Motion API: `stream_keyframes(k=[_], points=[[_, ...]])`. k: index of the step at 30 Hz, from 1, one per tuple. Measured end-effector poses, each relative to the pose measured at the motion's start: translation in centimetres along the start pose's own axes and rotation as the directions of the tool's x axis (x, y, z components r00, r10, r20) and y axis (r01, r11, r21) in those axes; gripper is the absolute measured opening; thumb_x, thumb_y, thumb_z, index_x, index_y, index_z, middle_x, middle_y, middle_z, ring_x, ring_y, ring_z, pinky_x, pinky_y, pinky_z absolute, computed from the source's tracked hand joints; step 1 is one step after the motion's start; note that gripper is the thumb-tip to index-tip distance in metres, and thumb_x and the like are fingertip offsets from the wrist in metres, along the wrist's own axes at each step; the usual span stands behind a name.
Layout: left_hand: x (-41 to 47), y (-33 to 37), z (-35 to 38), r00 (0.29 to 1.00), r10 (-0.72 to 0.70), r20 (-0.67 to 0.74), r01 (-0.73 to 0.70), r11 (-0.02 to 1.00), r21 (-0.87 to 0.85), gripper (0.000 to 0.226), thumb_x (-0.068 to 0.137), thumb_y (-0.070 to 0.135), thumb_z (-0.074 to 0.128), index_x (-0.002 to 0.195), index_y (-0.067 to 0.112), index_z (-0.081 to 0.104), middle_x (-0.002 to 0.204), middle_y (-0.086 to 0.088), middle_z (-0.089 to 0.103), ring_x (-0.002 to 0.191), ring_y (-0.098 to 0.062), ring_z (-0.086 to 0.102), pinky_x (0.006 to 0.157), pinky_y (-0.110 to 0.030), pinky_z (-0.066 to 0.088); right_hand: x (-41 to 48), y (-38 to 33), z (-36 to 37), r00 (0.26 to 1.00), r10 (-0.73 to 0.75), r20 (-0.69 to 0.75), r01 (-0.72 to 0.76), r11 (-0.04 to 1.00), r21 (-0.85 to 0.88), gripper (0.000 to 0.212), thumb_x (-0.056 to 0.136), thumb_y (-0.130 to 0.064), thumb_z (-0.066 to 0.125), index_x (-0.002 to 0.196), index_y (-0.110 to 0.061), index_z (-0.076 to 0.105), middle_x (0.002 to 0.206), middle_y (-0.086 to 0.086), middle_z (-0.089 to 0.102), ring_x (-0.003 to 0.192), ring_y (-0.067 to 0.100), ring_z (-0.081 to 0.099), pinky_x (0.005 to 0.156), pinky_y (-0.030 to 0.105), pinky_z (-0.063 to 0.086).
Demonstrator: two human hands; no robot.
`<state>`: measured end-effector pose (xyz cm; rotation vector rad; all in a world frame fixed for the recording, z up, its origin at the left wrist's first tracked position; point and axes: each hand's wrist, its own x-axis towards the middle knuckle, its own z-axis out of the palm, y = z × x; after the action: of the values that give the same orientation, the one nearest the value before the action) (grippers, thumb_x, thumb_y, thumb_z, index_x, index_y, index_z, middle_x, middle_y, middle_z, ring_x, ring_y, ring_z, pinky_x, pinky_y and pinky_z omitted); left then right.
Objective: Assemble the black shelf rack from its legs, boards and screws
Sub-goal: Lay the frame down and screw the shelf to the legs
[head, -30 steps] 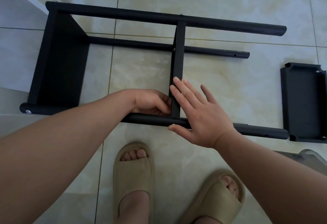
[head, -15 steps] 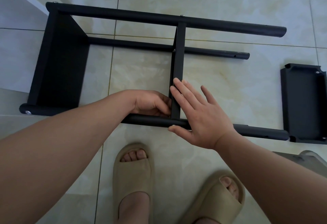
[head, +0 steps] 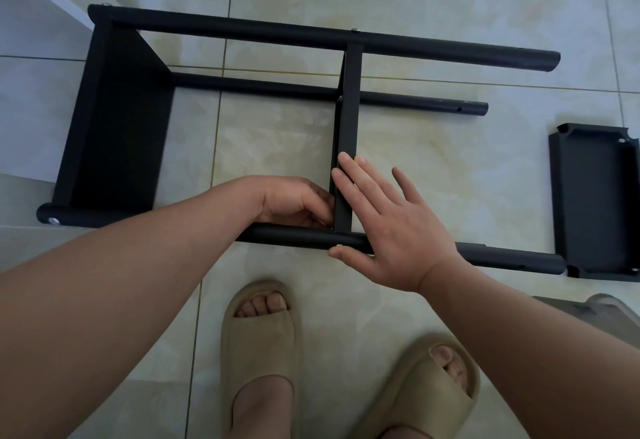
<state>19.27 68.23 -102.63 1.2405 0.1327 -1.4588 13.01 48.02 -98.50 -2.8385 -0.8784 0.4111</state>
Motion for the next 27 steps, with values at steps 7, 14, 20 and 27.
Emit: stream_keyframes(k=[7, 14, 20, 27], points=[[0.33, -0.33, -0.11, 0.998, -0.01, -0.07, 0.019, 0.991, 0.133, 0.013, 0.092, 0.001, 0.057, 0.093, 0.006, 0.069, 0.076, -0.005, 0.073, 0.068, -0.014, 0.07, 0.063, -0.022, 0.054, 0.0, -0.04, 0.0, 1.0, 0.0, -0.008, 0.0, 1.0, 0.009, 0.092, 0.093, -0.073, 0.031, 0.163, -0.015, 0.013, 0.171, 0.0, 0.0, 0.157, 0.019, 0.004, 0.121, 0.057, 0.022], [0.01, -0.02, 0.07, 1.0, 0.004, -0.017, -0.003, 0.999, 0.042, 0.018, 0.082, -0.004, 0.053, 0.095, 0.002, 0.063, 0.078, -0.01, 0.068, 0.07, -0.02, 0.067, 0.072, -0.03, 0.052, -0.01, -0.04, 0.04, 1.0, 0.001, -0.018, -0.001, 1.0, 0.003, 0.092, 0.094, -0.073, 0.032, 0.163, -0.014, 0.015, 0.171, 0.0, 0.002, 0.157, 0.02, 0.006, 0.121, 0.057, 0.023], [0.03, 0.15, 0.24, 0.999, -0.044, 0.013, 0.042, 0.996, 0.08, 0.029, 0.08, 0.012, 0.058, 0.106, 0.0, 0.062, 0.089, -0.008, 0.067, 0.079, -0.016, 0.066, 0.078, -0.029, 0.051, 0.01, -0.03, 0.0, 1.0, 0.0, -0.012, 0.0, 1.0, -0.002, 0.092, 0.093, -0.074, 0.031, 0.163, -0.015, 0.014, 0.171, 0.0, 0.001, 0.157, 0.019, 0.005, 0.122, 0.057, 0.022], [0.18, -0.27, 0.01, 0.999, 0.006, -0.035, -0.004, 0.997, 0.083, 0.022, 0.093, -0.01, 0.046, 0.095, 0.003, 0.065, 0.082, -0.011, 0.068, 0.073, -0.021, 0.067, 0.076, -0.031, 0.052, 0.01, -0.04, 0.05, 1.0, -0.001, -0.016, 0.001, 1.0, -0.003, 0.092, 0.094, -0.073, 0.031, 0.163, -0.014, 0.014, 0.171, 0.0, 0.001, 0.157, 0.019, 0.005, 0.122, 0.057, 0.022]])
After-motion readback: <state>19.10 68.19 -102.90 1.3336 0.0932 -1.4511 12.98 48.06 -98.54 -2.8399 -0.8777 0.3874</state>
